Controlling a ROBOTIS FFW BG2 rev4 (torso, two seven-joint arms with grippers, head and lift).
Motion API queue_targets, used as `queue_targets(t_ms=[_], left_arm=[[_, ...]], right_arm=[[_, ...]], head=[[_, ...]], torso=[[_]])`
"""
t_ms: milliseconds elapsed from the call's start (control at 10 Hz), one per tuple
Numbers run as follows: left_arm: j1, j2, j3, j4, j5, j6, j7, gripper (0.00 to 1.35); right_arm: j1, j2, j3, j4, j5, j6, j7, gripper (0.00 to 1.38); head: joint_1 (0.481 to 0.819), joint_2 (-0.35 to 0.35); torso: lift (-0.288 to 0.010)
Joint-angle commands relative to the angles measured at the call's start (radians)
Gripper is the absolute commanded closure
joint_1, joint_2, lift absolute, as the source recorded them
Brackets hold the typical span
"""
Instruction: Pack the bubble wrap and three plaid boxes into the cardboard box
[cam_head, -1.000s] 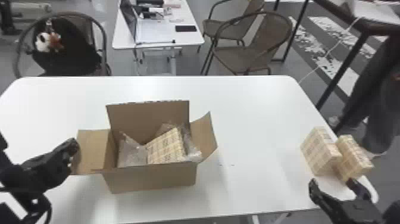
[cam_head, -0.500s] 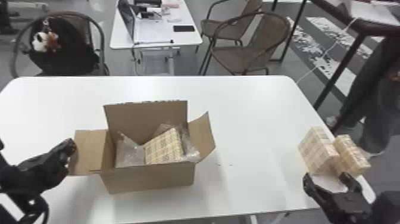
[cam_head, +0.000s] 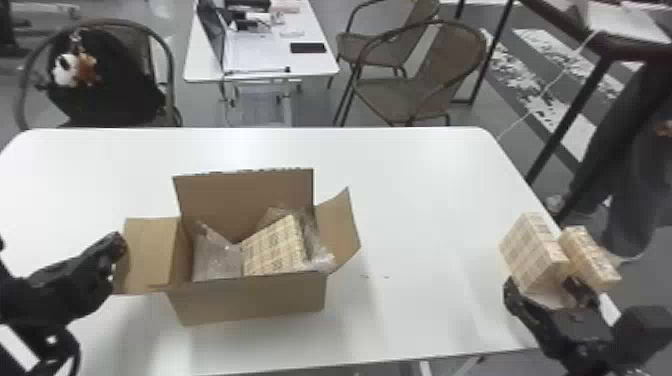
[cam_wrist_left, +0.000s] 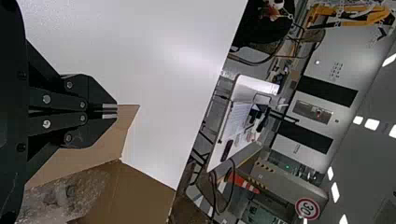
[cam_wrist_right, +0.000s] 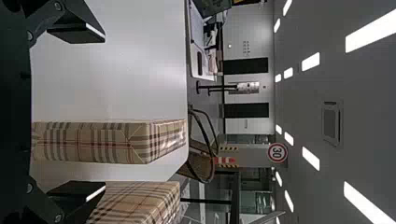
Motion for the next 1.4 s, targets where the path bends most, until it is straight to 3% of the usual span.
queue_targets(t_ms=[0,600,800,900,1000,1100,1300], left_arm=[[0.000,-0.003,0.002,0.000,0.000,0.000,0.000,1.21],[0.002,-0.003,0.000,0.000,0.002,0.000,0.000,1.21],[0.005,-0.003,0.002,0.000,0.002,-0.001,0.000,1.21],[0.005,-0.003,0.000,0.000,0.002,-0.001,0.000,1.21],[0.003,-0.003,0.000,0.000,0.000,-0.003,0.000,1.21],[0.005,-0.003,0.000,0.000,0.000,-0.003,-0.002,1.21],[0.005,-0.003,-0.001,0.000,-0.005,-0.003,-0.002,1.21]], right_arm=[[-0.008,0.002,0.001,0.009,0.004,-0.013,0.000,0.18],[-0.075,0.000,0.001,0.078,0.025,-0.053,-0.002,0.18],[-0.083,-0.002,0.001,0.087,0.041,-0.059,-0.038,0.20],[-0.089,-0.002,0.001,0.094,0.038,-0.051,-0.043,0.45],[-0.090,0.000,0.004,0.092,0.035,-0.044,-0.052,0.87],[-0.086,-0.002,0.012,0.084,0.033,-0.028,-0.078,0.96],[-0.081,-0.002,0.023,0.069,0.031,-0.007,-0.089,1.01]], head=[[0.695,-0.091],[0.695,-0.092],[0.695,-0.093],[0.695,-0.098],[0.695,-0.102],[0.695,-0.105],[0.695,-0.106]], torso=[[-0.148],[-0.148],[-0.148],[-0.148],[-0.148],[-0.148],[-0.148]])
